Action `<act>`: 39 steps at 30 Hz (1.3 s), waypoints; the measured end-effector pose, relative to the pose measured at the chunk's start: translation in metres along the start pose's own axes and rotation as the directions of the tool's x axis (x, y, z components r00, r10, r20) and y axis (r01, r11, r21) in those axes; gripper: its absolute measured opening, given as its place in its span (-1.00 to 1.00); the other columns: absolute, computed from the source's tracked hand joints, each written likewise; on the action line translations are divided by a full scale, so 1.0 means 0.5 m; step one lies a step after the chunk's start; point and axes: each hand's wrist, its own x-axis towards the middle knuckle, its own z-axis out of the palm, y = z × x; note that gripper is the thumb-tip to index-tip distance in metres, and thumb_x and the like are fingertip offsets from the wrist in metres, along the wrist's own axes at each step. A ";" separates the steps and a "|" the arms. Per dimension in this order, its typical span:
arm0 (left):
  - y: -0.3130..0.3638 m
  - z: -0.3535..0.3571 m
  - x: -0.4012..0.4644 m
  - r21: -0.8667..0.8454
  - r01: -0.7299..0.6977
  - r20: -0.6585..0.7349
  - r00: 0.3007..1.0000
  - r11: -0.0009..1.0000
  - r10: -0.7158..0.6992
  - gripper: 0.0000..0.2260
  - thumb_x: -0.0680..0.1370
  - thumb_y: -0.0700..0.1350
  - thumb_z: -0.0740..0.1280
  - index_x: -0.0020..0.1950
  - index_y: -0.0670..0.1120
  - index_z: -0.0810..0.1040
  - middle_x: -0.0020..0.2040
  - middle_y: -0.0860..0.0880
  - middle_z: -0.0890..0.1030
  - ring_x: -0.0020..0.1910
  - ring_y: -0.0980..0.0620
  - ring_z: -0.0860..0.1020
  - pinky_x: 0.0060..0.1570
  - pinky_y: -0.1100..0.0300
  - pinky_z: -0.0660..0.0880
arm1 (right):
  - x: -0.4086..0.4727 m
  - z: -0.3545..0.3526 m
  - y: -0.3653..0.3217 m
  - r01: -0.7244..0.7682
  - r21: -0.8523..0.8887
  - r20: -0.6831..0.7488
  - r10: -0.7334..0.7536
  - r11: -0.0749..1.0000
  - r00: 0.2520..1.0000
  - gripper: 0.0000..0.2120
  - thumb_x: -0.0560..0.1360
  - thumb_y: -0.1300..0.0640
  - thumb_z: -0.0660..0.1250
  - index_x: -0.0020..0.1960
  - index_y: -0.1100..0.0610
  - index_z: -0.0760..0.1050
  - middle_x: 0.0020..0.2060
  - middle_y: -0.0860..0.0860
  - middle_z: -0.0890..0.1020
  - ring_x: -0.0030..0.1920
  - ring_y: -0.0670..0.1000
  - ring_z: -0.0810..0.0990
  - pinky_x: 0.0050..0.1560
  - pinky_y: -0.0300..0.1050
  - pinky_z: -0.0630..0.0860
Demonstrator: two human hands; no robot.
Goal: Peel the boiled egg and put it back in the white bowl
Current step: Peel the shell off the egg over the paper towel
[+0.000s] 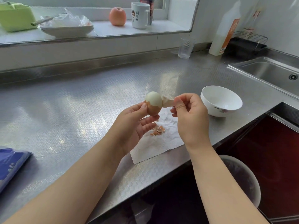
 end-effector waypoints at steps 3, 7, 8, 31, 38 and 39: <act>-0.001 -0.001 0.002 -0.006 0.010 0.006 1.000 1.000 -0.010 -0.70 0.65 -0.16 0.22 0.33 -0.26 0.51 0.01 -0.09 0.69 -0.14 0.03 0.65 -0.23 0.26 0.58 | 0.002 -0.002 0.002 -0.007 0.023 -0.029 0.008 1.000 1.000 -0.88 0.58 0.13 0.27 -0.12 -0.01 0.46 -0.26 -0.07 0.60 -0.30 -0.16 0.61 -0.20 -0.28 0.56; -0.002 -0.004 0.002 -0.004 0.044 0.031 0.999 0.999 -0.044 -0.71 0.66 -0.18 0.19 0.34 -0.24 0.51 0.05 -0.11 0.68 -0.12 0.02 0.65 -0.22 0.25 0.58 | 0.012 -0.001 -0.002 -0.129 0.198 -0.039 0.140 0.972 0.989 -0.88 0.59 0.21 0.26 -0.11 0.07 0.48 -0.28 0.00 0.61 -0.34 -0.13 0.60 -0.27 -0.27 0.55; -0.003 -0.005 0.002 -0.005 0.054 0.037 0.998 0.999 -0.054 -0.71 0.67 -0.19 0.18 0.34 -0.25 0.51 0.05 -0.12 0.68 -0.11 0.01 0.64 -0.21 0.24 0.58 | 0.017 -0.001 -0.005 -0.167 0.255 -0.041 0.183 0.952 0.982 -0.90 0.59 0.23 0.26 -0.10 0.11 0.48 -0.28 0.01 0.61 -0.36 -0.12 0.60 -0.30 -0.26 0.55; -0.001 -0.004 0.008 -0.020 -0.052 -0.123 0.991 0.998 0.049 -0.71 0.68 -0.13 0.17 0.34 -0.20 0.51 -0.08 0.00 0.73 -0.19 0.09 0.66 -0.24 0.26 0.55 | 0.001 -0.030 0.002 0.199 -0.530 0.323 -0.021 0.824 0.946 -0.90 0.53 0.06 0.34 0.03 0.00 0.56 -0.26 -0.11 0.68 -0.17 -0.04 0.62 -0.13 -0.09 0.50; -0.001 -0.003 0.007 -0.038 -0.044 -0.121 0.992 0.998 0.039 -0.70 0.68 -0.12 0.19 0.35 -0.21 0.50 -0.03 -0.03 0.71 -0.18 0.06 0.67 -0.26 0.25 0.56 | -0.008 -0.037 0.015 0.254 -0.565 0.503 0.083 0.785 0.861 -0.73 0.51 0.18 0.29 0.18 -0.05 0.52 -0.15 -0.19 0.48 -0.06 -0.13 0.46 0.08 -0.11 0.39; -0.001 -0.002 0.006 -0.043 -0.041 -0.117 0.992 0.998 0.036 -0.71 0.68 -0.12 0.20 0.35 -0.21 0.50 -0.04 -0.04 0.71 -0.18 0.06 0.67 -0.27 0.25 0.56 | -0.010 -0.039 0.014 0.254 -0.569 0.513 0.096 0.782 0.853 -0.68 0.51 0.18 0.30 0.22 -0.06 0.51 -0.03 -0.14 0.49 0.06 -0.10 0.45 0.19 -0.09 0.37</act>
